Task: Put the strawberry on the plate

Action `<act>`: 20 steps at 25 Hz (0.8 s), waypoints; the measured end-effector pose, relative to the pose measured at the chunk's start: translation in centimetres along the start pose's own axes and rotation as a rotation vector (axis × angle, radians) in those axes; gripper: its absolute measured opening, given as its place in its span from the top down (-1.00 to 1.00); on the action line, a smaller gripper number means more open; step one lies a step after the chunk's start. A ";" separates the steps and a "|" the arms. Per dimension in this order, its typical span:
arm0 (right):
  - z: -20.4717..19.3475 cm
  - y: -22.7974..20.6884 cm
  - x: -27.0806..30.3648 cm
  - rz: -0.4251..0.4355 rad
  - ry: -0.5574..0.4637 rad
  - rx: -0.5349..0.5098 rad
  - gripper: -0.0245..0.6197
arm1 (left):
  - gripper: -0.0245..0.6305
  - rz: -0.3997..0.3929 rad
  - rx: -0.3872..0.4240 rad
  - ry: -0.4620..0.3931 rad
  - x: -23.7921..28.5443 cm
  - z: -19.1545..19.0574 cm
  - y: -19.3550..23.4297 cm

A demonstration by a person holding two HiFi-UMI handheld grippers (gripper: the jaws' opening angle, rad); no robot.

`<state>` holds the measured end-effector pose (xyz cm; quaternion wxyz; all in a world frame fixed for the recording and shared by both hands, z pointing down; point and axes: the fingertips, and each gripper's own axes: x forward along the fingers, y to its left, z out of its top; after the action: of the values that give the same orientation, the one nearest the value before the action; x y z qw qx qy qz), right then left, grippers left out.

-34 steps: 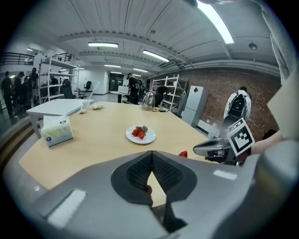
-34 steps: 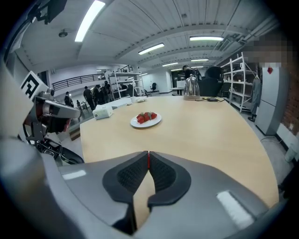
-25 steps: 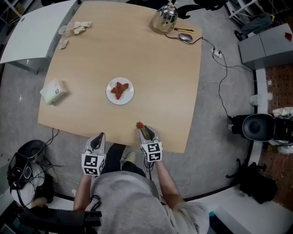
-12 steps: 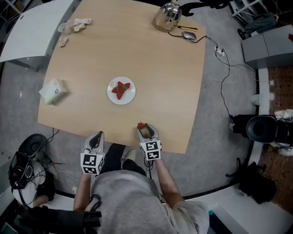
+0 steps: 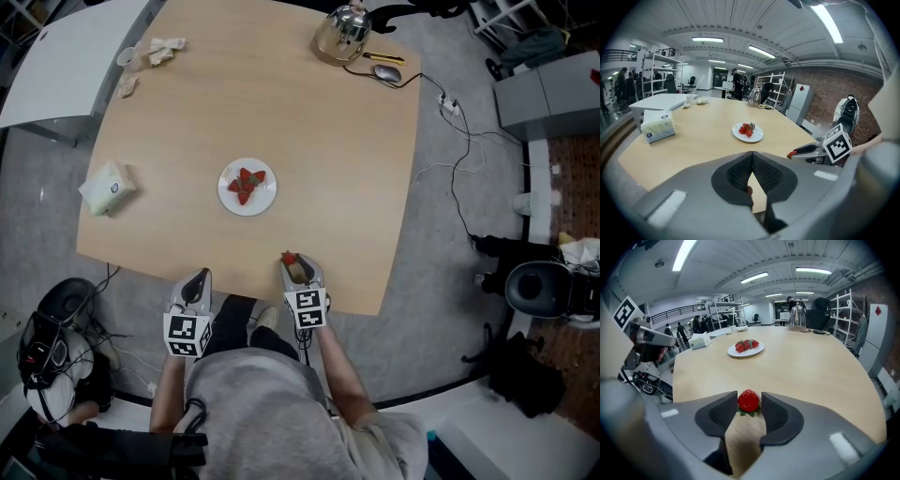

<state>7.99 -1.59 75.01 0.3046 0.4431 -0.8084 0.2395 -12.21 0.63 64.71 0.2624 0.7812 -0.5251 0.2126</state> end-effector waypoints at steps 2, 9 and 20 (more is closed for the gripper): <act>0.0 0.0 0.0 0.001 0.001 0.008 0.41 | 0.86 0.000 0.000 0.000 -0.1 0.0 0.0; 0.8 -0.3 -0.4 0.007 -0.014 0.030 0.43 | 0.86 -0.003 0.004 -0.017 -0.2 0.7 0.0; 4.4 -0.9 -1.4 -0.051 -0.068 0.008 0.43 | 0.86 -0.030 0.023 -0.065 0.0 2.6 0.8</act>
<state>8.09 -4.13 71.08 0.2814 0.4728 -0.8056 0.2196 -12.79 -1.24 62.90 0.2396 0.7982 -0.5192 0.1893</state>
